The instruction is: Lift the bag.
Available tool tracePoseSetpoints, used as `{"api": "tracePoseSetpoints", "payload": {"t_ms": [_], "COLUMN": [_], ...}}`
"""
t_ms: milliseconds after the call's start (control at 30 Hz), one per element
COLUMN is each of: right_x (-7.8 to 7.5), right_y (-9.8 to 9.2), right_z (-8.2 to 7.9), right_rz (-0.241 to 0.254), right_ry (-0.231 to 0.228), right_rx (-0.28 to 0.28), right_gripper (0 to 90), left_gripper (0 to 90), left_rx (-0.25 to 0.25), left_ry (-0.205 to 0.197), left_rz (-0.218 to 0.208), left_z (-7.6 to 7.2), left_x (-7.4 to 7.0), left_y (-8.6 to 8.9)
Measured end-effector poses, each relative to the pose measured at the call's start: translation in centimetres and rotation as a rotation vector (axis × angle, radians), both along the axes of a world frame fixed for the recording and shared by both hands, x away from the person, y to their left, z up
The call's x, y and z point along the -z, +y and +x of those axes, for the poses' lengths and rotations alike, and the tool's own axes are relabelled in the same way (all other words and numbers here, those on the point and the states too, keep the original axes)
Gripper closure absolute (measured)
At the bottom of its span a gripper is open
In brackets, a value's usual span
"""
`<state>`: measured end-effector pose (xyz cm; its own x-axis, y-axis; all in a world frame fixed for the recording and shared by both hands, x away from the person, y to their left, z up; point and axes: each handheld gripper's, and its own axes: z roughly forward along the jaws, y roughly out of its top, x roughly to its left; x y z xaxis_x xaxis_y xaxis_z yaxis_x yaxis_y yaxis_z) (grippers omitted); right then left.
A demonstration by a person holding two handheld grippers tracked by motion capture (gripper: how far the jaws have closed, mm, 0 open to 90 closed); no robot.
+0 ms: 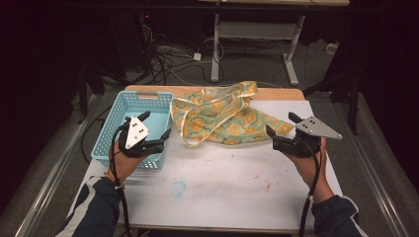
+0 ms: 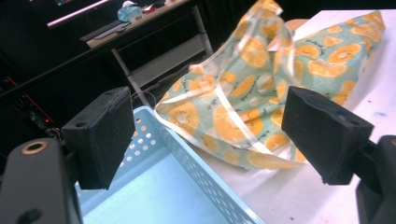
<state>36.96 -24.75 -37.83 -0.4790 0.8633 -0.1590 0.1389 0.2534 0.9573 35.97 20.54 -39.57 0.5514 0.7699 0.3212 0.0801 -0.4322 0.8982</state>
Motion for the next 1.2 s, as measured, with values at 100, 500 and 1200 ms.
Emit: {"api": "tracePoseSetpoints", "payload": {"t_ms": [100, 500, 1200], "right_x": [0.4, 1.9, 6.8], "right_y": [-0.3, -1.2, -1.2], "right_z": [-0.6, -3.2, -7.7], "right_rz": [-0.011, -0.044, -0.093], "right_ry": [-0.005, -0.006, 0.039], "right_rx": [-0.002, -0.019, -0.086], "right_gripper": [16.2, 16.3, 16.6], "left_gripper": [16.8, 16.8, 16.8], "left_rx": [0.010, 0.042, 0.034], "left_ry": [-0.008, 0.016, 0.106], "left_rz": [0.010, 0.044, 0.091], "left_z": [-0.9, -3.7, -7.4], "left_x": [0.2, 1.6, 5.1], "left_y": [-0.1, 0.7, 2.6]}}
